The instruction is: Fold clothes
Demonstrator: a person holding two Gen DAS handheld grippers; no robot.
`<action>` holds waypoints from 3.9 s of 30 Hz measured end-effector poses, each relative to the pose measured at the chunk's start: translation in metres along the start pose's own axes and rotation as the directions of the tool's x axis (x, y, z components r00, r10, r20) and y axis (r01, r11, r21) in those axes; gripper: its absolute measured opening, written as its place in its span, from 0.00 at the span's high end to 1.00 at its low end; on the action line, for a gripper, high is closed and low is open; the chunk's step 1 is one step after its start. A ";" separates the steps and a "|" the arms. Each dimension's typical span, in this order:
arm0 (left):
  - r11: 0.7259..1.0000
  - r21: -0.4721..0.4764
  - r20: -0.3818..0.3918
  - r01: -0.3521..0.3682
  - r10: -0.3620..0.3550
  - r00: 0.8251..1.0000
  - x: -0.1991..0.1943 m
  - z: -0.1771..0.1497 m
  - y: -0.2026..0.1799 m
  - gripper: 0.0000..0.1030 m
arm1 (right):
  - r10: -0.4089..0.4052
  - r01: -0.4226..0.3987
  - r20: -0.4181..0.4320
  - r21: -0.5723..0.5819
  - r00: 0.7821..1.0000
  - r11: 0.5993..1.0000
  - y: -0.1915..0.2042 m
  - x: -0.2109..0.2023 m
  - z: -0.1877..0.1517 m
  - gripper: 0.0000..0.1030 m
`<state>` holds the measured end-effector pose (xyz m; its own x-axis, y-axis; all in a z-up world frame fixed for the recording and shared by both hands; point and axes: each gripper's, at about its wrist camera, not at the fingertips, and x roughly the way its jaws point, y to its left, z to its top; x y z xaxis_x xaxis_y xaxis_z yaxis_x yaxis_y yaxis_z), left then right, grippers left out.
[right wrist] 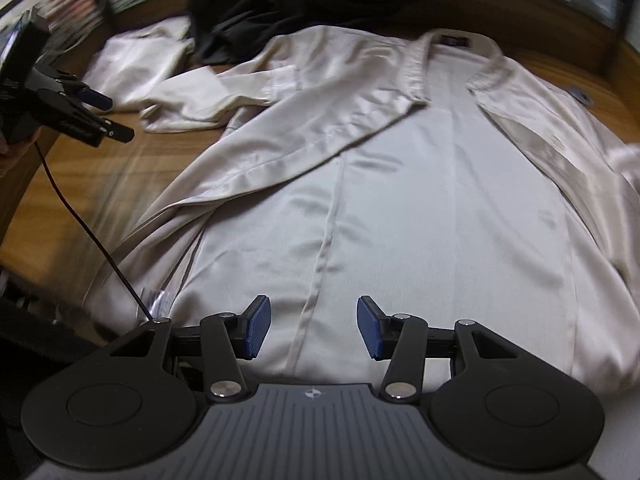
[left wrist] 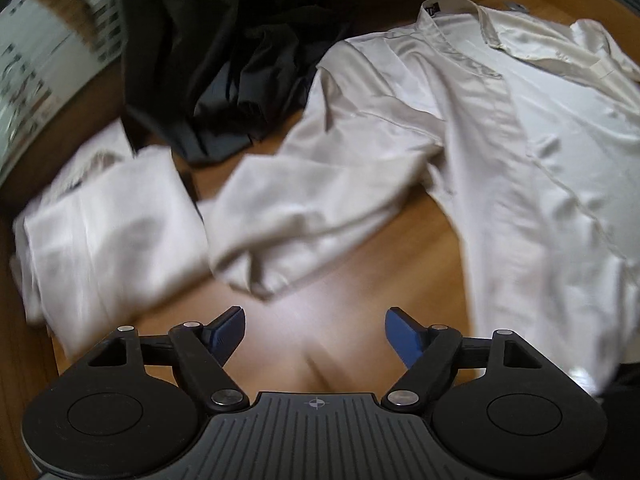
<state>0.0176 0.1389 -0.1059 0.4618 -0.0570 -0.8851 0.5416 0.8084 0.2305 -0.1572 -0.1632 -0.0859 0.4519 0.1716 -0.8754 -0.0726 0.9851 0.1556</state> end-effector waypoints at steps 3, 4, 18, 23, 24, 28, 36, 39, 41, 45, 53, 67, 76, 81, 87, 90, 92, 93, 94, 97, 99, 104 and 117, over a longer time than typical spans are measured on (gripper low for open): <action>0.999 0.036 0.025 0.007 -0.008 1.000 0.021 0.011 0.022 0.23 | -0.053 0.051 0.015 0.122 0.998 0.991 0.020 -0.003 -0.014 0.48; 0.999 0.047 0.032 0.010 -0.012 0.999 0.029 0.015 0.029 0.23 | -0.071 0.067 0.019 0.167 0.997 0.984 0.029 -0.004 -0.020 0.48; 0.980 0.181 0.085 0.089 -0.106 0.991 0.071 0.027 0.062 0.94 | -0.243 0.195 0.037 0.490 0.969 0.849 0.158 -0.007 -0.071 0.48; 0.992 0.106 0.144 -0.060 0.045 0.989 0.061 0.034 0.085 0.95 | -0.214 0.160 0.059 0.481 0.975 0.862 0.187 0.008 -0.058 0.48; 0.991 0.095 0.144 -0.090 0.075 0.987 0.063 0.036 0.088 0.94 | -0.207 0.154 0.062 0.471 0.976 0.868 0.193 0.013 -0.055 0.48; 0.996 0.049 0.129 -0.080 0.073 0.989 0.072 0.039 0.103 0.84 | -0.177 0.128 0.073 0.438 0.981 0.890 0.207 0.032 -0.041 0.49; 0.995 -0.065 0.251 0.076 -0.058 0.966 0.052 0.048 0.110 0.68 | -0.110 0.079 0.063 0.375 0.992 0.924 0.221 0.067 -0.018 0.65; 0.994 -0.029 0.219 0.109 -0.100 0.970 0.063 0.050 0.100 0.69 | -0.106 0.079 0.055 0.370 0.993 0.926 0.221 0.074 -0.014 0.72; 0.993 -0.014 0.197 0.118 -0.113 0.974 0.072 0.047 0.095 0.69 | -0.105 0.080 0.047 0.370 0.993 0.925 0.219 0.078 -0.013 0.72; 0.993 -0.011 0.148 0.119 -0.116 0.982 0.087 0.040 0.092 0.69 | -0.116 0.102 0.020 0.339 0.993 0.935 0.215 0.085 -0.006 0.98; 0.994 0.064 0.146 0.084 -0.093 0.985 0.095 0.027 0.087 0.69 | -0.205 0.173 0.043 0.384 0.978 0.907 0.174 0.041 0.001 1.00; 0.984 -0.087 0.205 0.157 -0.137 0.969 0.058 0.065 0.091 0.66 | -0.414 0.392 -0.031 0.390 0.910 0.833 0.009 0.004 -0.007 1.00; 0.956 0.088 0.257 0.279 -0.293 0.921 0.039 0.133 0.007 0.52 | -0.406 0.382 -0.027 0.397 0.914 0.834 -0.020 0.018 -0.013 1.00; 0.923 0.197 0.213 0.329 -0.368 0.905 0.057 0.159 -0.055 0.51 | -0.383 0.354 -0.018 0.424 0.924 0.834 -0.021 0.020 -0.021 1.00; 0.883 0.259 0.136 0.392 -0.435 0.890 0.084 0.177 -0.118 0.45 | -0.359 0.316 -0.001 0.479 0.933 0.819 -0.025 0.022 -0.027 1.00; 0.878 0.269 0.105 0.396 -0.435 0.894 0.100 0.185 -0.142 0.45 | -0.359 0.307 0.001 0.511 0.934 0.803 -0.028 0.023 -0.032 1.00; 0.886 0.260 0.095 0.385 -0.420 0.903 0.111 0.189 -0.153 0.45 | -0.359 0.304 0.002 0.528 0.933 0.793 -0.030 0.023 -0.034 1.00; 0.892 0.258 0.091 0.371 -0.405 0.910 0.116 0.190 -0.156 0.45 | -0.359 0.302 0.003 0.534 0.934 0.790 -0.030 0.024 -0.034 1.00; 0.897 0.255 0.089 0.362 -0.394 0.915 0.120 0.191 -0.157 0.49 | -0.359 0.301 0.003 0.537 0.934 0.788 -0.030 0.023 -0.035 1.00; 0.905 0.244 0.070 0.348 -0.375 0.925 0.131 0.193 -0.159 0.62 | -0.357 0.298 0.002 0.545 0.934 0.784 -0.030 0.023 -0.036 1.00; 0.912 0.238 0.074 0.335 -0.361 0.930 0.136 0.192 -0.159 0.69 | -0.355 0.297 -0.002 0.549 0.935 0.781 -0.031 0.024 -0.038 1.00; 0.933 0.158 0.120 0.323 -0.342 0.932 0.135 0.195 -0.146 0.89 | -0.369 0.311 -0.007 0.552 0.929 0.774 -0.031 0.022 -0.040 1.00; 0.910 0.063 0.222 0.410 -0.413 0.883 0.093 0.240 -0.130 0.91 | -0.488 0.412 -0.022 0.570 0.872 0.710 -0.071 -0.006 -0.044 1.00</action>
<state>0.1594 -0.1121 -0.1213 0.3398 -0.5146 -0.7872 0.7263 0.6754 -0.1281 -0.1940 -0.2336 -0.1120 0.4098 -0.3310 -0.8500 0.6418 0.7668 0.0108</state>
